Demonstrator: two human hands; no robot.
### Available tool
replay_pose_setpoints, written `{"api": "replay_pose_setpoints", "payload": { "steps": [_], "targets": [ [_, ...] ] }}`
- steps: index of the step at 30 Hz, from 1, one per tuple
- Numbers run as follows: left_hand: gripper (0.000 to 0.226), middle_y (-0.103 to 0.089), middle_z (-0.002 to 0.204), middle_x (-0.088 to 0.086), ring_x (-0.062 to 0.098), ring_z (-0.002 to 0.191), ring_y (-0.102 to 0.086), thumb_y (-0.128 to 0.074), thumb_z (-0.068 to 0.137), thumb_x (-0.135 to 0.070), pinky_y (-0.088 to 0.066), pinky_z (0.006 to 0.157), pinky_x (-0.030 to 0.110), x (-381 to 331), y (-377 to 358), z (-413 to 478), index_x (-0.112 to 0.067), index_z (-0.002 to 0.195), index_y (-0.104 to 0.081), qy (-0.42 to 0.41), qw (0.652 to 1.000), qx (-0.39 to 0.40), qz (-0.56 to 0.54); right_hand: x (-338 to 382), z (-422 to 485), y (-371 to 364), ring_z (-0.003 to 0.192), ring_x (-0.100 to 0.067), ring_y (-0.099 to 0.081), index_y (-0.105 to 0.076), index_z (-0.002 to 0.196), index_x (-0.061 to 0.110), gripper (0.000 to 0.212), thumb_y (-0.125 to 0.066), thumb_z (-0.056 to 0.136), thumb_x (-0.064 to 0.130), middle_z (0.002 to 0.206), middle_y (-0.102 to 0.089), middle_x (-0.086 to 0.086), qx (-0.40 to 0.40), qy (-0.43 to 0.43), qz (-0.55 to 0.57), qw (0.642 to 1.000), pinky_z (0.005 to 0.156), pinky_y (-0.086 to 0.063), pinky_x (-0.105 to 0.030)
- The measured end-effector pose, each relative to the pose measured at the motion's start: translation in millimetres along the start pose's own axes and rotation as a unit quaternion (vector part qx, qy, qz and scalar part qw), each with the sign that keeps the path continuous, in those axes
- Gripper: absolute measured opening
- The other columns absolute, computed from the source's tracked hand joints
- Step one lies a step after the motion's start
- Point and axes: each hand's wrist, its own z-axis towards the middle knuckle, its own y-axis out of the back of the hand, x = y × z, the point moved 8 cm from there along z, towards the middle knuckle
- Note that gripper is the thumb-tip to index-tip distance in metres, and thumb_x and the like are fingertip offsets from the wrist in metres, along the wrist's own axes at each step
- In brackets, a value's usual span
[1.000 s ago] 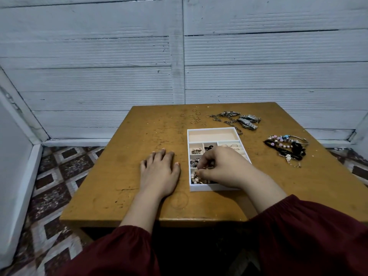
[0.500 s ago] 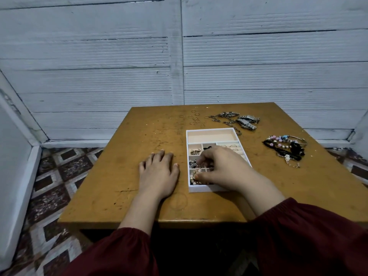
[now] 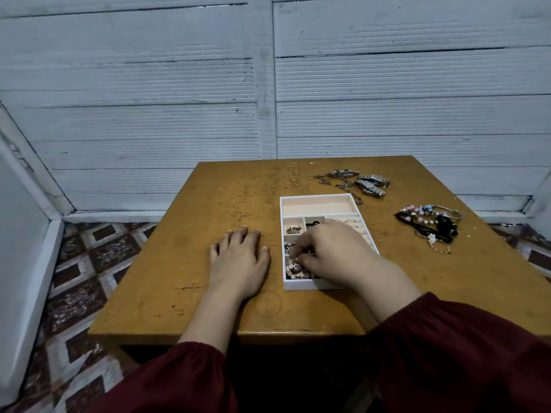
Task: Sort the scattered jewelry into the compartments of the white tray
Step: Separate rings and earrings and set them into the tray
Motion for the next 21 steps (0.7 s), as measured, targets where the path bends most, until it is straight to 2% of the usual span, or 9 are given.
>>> {"api": "replay_pose_setpoints", "payload": {
  "steps": [3,8,14,21],
  "targets": [
    [0.049,-0.026,0.155,-0.004,0.021,0.143,-0.017,-0.034,0.096,-0.048,-0.012,0.114,0.045,0.6,-0.3,-0.6,-0.032,0.142,-0.036,0.0,1.0,0.001,-0.002,-1.1,0.1,0.6,0.107,-0.016,-0.054,-0.071,0.099,0.036,0.021,-0.058,0.086,0.026,0.1,-0.07,0.009,-0.001,0.002,0.002,1.0,0.086,-0.042,-0.029],
    [0.049,-0.026,0.155,-0.004,0.021,0.143,-0.016,-0.034,0.096,-0.047,-0.012,0.114,0.044,0.0,1.6,-1.8,-0.031,0.142,-0.035,0.001,1.0,0.004,-0.004,-4.8,-0.9,0.8,0.099,-0.016,-0.058,-0.068,0.093,0.031,0.019,-0.057,0.085,0.018,0.098,-0.068,0.008,-0.01,-0.009,0.05,0.999,0.078,-0.043,-0.027],
    [0.049,-0.026,0.155,-0.004,0.021,0.143,-0.017,-0.034,0.096,-0.047,-0.012,0.114,0.044,-0.4,2.0,-1.7,-0.031,0.142,-0.035,0.003,1.0,0.003,-0.002,-0.8,-0.9,-2.2,0.101,-0.015,-0.056,-0.073,0.093,0.035,0.023,-0.062,0.083,0.019,0.096,-0.07,0.011,0.0,0.0,0.048,0.999,0.085,-0.045,-0.028],
    [0.049,-0.027,0.155,-0.004,0.021,0.143,-0.017,-0.034,0.096,-0.047,-0.012,0.115,0.045,-0.3,1.7,-1.3,-0.031,0.142,-0.036,0.002,1.0,0.003,-0.005,1.9,0.5,-6.6,0.104,-0.016,-0.054,-0.073,0.094,0.036,0.031,-0.057,0.082,0.013,0.098,-0.07,0.013,0.015,0.011,0.04,0.999,0.091,-0.045,-0.032]
  ]
}}
